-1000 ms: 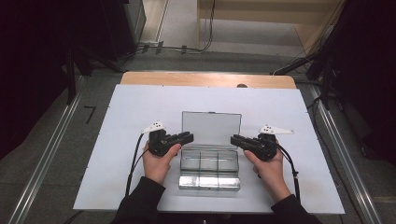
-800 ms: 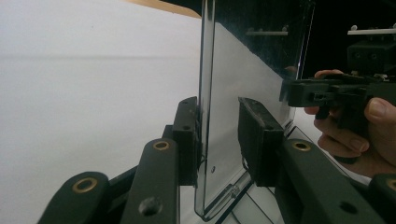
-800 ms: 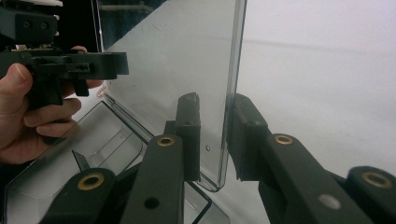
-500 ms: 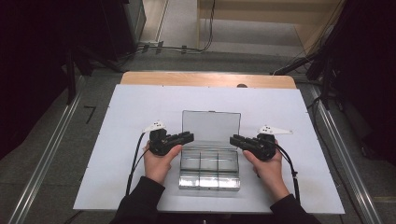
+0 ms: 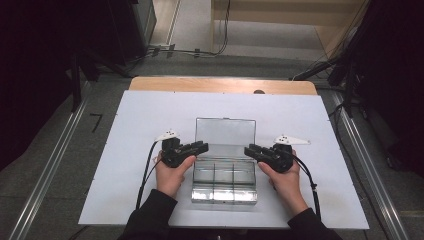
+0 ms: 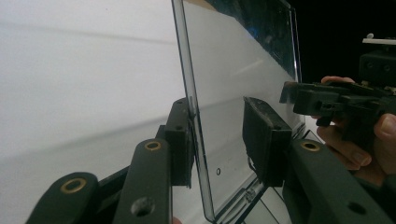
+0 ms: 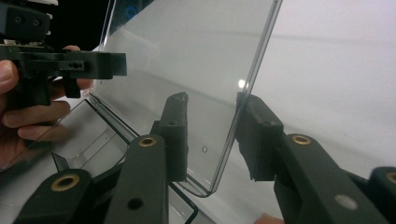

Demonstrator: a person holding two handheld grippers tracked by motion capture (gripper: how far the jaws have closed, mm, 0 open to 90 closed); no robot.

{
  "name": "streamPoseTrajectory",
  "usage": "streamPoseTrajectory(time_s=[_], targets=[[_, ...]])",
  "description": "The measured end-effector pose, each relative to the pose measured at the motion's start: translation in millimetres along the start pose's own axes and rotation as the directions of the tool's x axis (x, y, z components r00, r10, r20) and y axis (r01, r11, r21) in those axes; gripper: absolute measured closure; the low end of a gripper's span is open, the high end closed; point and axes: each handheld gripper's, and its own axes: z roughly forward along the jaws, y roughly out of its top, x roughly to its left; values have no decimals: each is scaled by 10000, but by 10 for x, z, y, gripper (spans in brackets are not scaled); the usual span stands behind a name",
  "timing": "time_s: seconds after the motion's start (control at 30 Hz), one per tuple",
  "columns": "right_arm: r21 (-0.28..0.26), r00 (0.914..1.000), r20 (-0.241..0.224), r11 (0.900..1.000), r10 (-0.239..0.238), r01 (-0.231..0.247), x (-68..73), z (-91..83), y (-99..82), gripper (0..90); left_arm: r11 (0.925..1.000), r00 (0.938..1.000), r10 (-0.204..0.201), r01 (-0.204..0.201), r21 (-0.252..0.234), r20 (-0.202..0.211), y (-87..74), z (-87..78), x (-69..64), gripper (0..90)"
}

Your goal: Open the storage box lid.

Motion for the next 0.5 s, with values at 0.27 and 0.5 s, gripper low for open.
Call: streamPoseTrajectory(time_s=[0.27,0.5], targets=[[226,9997,63,9994,242,-243,-25,38,-24,565,9996,9992,59,-48,270,-401,-26,47,-7,563],[372,9984,7,9977,558,-558,-69,62,-42,524,9980,9978,-108,149,621,-656,-44,77,-6,509]])
